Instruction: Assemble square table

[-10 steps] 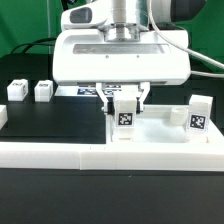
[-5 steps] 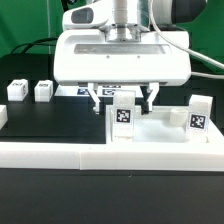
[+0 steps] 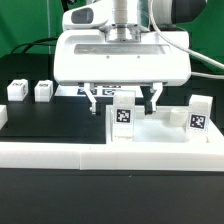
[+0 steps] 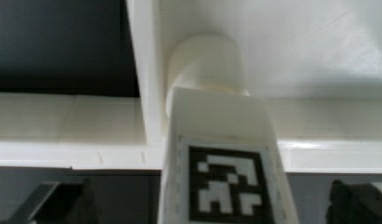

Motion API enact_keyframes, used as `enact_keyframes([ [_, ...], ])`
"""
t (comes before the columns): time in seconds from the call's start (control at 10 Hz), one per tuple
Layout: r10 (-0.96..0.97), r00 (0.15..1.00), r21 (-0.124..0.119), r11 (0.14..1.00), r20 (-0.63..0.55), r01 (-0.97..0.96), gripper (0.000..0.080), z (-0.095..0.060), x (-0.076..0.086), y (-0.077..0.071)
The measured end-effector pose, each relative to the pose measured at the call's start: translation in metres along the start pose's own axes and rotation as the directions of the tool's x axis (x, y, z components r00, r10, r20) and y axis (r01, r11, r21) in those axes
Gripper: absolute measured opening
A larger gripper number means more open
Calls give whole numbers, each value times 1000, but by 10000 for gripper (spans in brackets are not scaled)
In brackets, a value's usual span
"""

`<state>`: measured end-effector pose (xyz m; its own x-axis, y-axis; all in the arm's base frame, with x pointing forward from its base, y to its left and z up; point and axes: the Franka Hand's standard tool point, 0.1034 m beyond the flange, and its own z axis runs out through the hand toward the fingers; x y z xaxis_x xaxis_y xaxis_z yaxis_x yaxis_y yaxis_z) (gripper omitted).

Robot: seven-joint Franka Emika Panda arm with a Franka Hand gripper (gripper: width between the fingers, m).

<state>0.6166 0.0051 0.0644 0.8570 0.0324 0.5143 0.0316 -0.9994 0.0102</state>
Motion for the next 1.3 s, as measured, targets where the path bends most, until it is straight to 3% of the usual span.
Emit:
enact_keyframes([
  [0.3,2,1000,1,1000,2,-2,648,0,0,0],
  [0.4,74,995,24,997,65,-75,648,-6,-2,-5],
  [0.5,170,971,52,982,167,-180,648,-21,4,-13],
  [0.7,272,906,52,951,325,-305,648,-23,6,-15],
  [0.8,275,908,49,951,316,-306,648,-18,10,-7],
  [1.2,275,907,48,951,319,-305,648,-17,8,-8],
  [1.3,310,885,33,939,347,-341,648,-17,5,-11],
])
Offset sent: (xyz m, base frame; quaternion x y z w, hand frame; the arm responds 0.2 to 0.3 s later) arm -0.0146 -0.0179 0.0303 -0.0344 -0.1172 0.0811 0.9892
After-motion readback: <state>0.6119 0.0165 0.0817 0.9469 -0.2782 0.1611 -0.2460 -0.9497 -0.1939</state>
